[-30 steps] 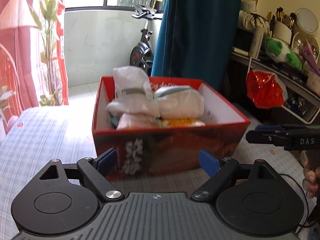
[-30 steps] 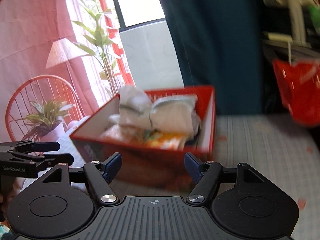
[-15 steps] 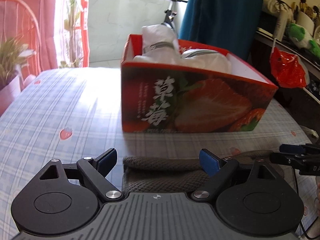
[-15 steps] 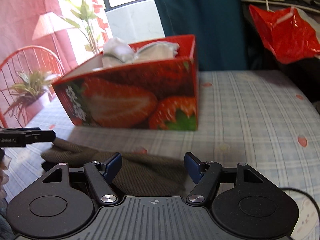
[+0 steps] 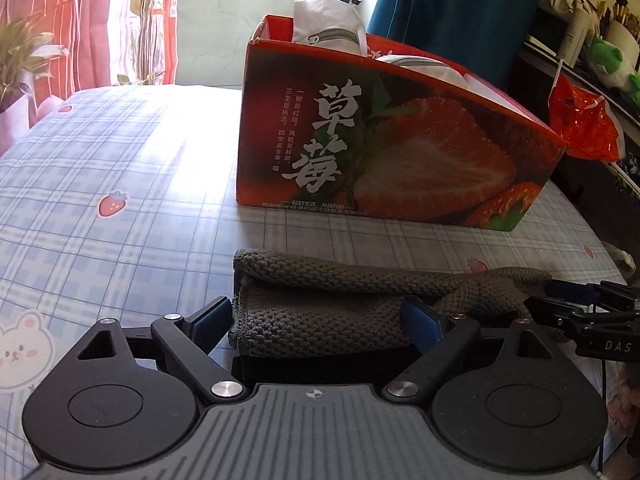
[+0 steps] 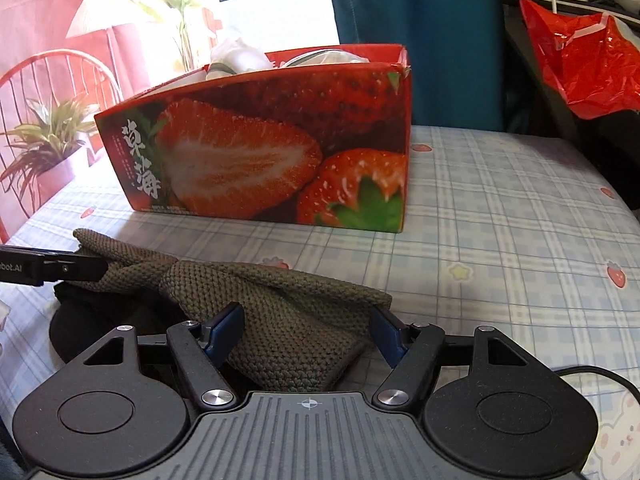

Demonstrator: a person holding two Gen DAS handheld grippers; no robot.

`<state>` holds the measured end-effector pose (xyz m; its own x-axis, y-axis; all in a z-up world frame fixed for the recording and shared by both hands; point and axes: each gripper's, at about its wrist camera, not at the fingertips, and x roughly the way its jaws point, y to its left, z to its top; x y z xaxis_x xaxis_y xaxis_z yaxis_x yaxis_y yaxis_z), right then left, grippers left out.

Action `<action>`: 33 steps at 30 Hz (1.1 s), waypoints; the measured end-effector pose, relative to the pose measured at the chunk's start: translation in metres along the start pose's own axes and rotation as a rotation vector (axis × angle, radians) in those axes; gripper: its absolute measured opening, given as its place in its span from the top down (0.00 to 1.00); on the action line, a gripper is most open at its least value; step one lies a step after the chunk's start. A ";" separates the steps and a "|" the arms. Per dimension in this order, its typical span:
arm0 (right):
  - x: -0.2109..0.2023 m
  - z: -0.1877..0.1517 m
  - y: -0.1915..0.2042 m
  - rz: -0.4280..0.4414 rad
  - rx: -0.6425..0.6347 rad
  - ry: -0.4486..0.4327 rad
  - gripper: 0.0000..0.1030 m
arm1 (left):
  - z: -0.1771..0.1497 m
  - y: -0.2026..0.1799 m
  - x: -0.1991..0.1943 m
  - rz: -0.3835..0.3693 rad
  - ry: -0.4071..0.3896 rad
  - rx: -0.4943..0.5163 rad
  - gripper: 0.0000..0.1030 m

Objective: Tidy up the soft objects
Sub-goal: 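Withdraw both grippers and reach toward the grey knit cloth, then close the left gripper on the grey cloth while the right gripper grips it too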

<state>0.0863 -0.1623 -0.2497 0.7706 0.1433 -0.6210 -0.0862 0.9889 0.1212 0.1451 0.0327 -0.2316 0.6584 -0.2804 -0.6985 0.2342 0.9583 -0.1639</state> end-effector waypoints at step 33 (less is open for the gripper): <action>0.017 0.000 -0.003 -0.036 -0.054 -0.047 0.24 | -0.005 0.003 -0.001 -0.012 0.005 -0.081 0.09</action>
<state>0.0992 -0.1629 -0.2608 0.8024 0.1067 -0.5871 -0.0906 0.9943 0.0569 0.1417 0.0366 -0.2344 0.6520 -0.2916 -0.6999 0.1835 0.9563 -0.2276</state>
